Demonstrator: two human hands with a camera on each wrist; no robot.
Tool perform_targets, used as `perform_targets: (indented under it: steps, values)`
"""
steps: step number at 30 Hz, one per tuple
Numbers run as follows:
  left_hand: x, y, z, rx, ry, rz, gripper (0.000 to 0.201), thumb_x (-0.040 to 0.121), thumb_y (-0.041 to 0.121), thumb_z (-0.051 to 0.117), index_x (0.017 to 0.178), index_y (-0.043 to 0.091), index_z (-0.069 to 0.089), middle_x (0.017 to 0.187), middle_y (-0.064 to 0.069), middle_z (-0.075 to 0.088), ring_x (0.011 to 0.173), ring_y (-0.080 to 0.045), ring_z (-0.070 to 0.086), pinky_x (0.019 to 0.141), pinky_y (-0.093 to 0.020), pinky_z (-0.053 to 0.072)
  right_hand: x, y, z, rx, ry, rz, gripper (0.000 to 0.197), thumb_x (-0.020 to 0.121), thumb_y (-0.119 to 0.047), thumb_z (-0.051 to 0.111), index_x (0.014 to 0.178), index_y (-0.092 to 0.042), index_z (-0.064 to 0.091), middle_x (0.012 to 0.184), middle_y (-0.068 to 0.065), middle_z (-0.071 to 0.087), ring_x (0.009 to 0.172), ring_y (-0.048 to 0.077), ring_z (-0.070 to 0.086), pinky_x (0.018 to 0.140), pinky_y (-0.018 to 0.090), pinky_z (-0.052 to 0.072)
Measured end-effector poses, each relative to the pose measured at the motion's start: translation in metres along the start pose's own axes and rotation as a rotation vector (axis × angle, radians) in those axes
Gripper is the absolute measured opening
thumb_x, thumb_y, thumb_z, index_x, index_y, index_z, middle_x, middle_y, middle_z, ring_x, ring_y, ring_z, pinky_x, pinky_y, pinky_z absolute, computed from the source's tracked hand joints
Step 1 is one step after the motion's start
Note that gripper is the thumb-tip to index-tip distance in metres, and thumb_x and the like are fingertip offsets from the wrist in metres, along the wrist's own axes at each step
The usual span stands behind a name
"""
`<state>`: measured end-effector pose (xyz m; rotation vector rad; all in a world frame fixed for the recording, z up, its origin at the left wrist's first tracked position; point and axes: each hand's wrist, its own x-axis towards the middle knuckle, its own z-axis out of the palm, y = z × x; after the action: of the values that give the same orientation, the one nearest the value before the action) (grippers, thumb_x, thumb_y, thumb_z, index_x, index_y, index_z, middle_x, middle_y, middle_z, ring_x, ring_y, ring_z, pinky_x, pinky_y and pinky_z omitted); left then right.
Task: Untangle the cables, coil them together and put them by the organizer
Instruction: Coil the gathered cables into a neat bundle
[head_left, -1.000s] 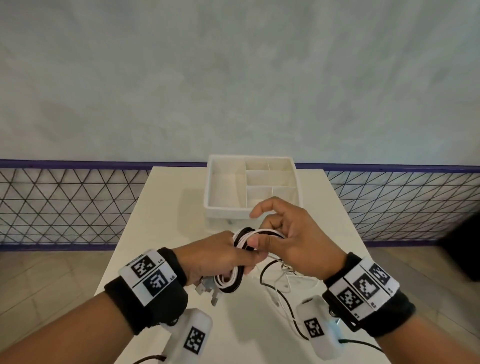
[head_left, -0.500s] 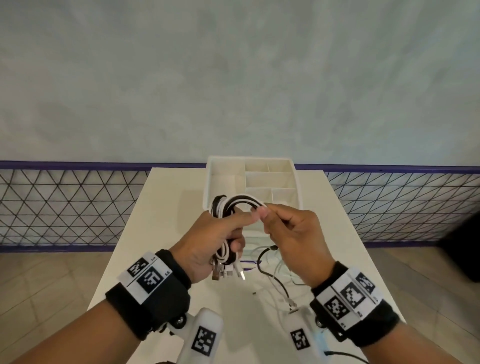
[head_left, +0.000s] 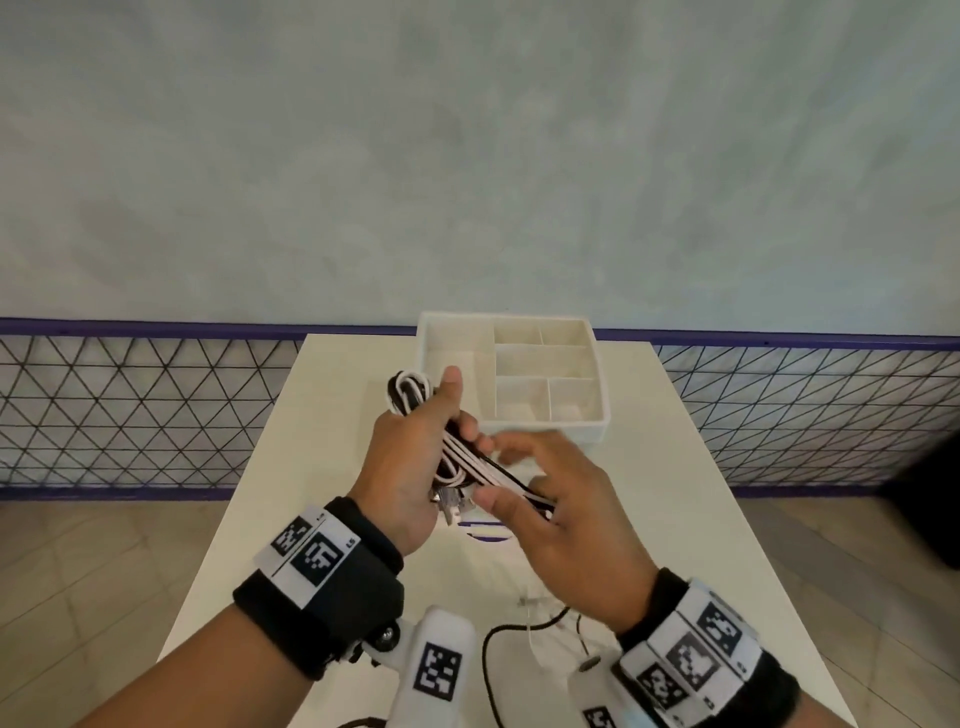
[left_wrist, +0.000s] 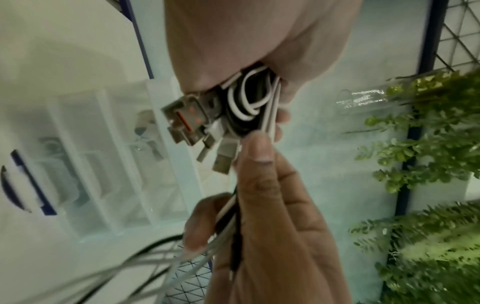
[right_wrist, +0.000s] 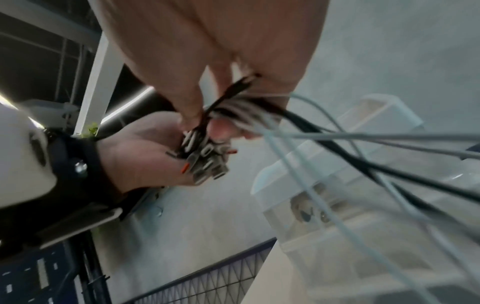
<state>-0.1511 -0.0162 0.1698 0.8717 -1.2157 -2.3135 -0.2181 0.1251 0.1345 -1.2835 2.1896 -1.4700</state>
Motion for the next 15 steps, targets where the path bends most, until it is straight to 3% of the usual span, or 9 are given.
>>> perform_targets:
  steps: [2,4,7,9,12,15]
  values:
    - [0.001,0.002,-0.003,-0.070,0.032,-0.018,0.038,0.091,0.041,0.065,0.065,0.017,0.051,0.050,0.002,0.044,0.046,-0.015,0.051,0.057,-0.029,0.048,0.001,0.003,-0.006,0.090,-0.165,0.101,0.020,0.086,-0.036,0.074,0.104,-0.027,0.069,0.082,-0.012,0.069,0.061,0.000,0.057,0.062,0.022,0.047]
    - [0.005,0.003,-0.004,-0.026,0.083,0.001,0.037,0.090,0.043,0.066,0.068,0.018,0.049,0.046,0.004,0.037,0.041,-0.014,0.045,0.057,-0.028,0.043,0.000,0.005,-0.012,0.116,-0.285,0.122,0.013,0.089,-0.033,0.072,0.095,-0.021,0.071,0.070,-0.004,0.067,0.059,0.006,0.055,0.060,0.028,0.047]
    - [0.008,0.006,-0.007,0.054,0.130,0.022,0.036,0.089,0.043,0.068,0.075,0.016,0.049,0.046,0.004,0.036,0.039,-0.014,0.041,0.056,-0.029,0.040,-0.003,0.005,-0.017,0.067,-0.357,0.078,0.014,0.093,-0.032,0.067,0.095,-0.019,0.072,0.077,0.006,0.069,0.066,0.018,0.060,0.066,0.037,0.051]
    - [0.010,0.008,-0.011,0.121,0.077,-0.022,0.036,0.087,0.043,0.070,0.077,0.015,0.050,0.047,0.003,0.036,0.037,-0.013,0.039,0.057,-0.029,0.038,-0.001,0.004,-0.021,0.082,-0.349,0.085,0.015,0.093,-0.030,0.067,0.102,-0.020,0.074,0.089,0.004,0.075,0.080,0.024,0.069,0.078,0.044,0.056]
    - [0.005,0.012,-0.014,0.520,-0.174,-0.133,0.046,0.078,0.055,0.073,0.067,0.015,0.053,0.048,0.000,0.042,0.037,-0.015,0.041,0.053,-0.027,0.042,0.004,0.000,-0.024,0.030,-0.391,0.036,0.012,0.088,-0.018,0.074,0.099,-0.016,0.078,0.091,0.000,0.077,0.081,0.019,0.071,0.077,0.033,0.058]
    - [-0.004,0.007,-0.008,0.931,-0.353,-0.110,0.060,0.072,0.068,0.068,0.056,0.011,0.059,0.049,-0.006,0.055,0.038,-0.017,0.050,0.044,-0.021,0.044,0.011,-0.007,-0.021,-0.070,-0.523,-0.098,0.013,0.084,-0.005,0.076,0.097,-0.008,0.080,0.096,0.000,0.078,0.089,0.008,0.072,0.083,0.019,0.056]
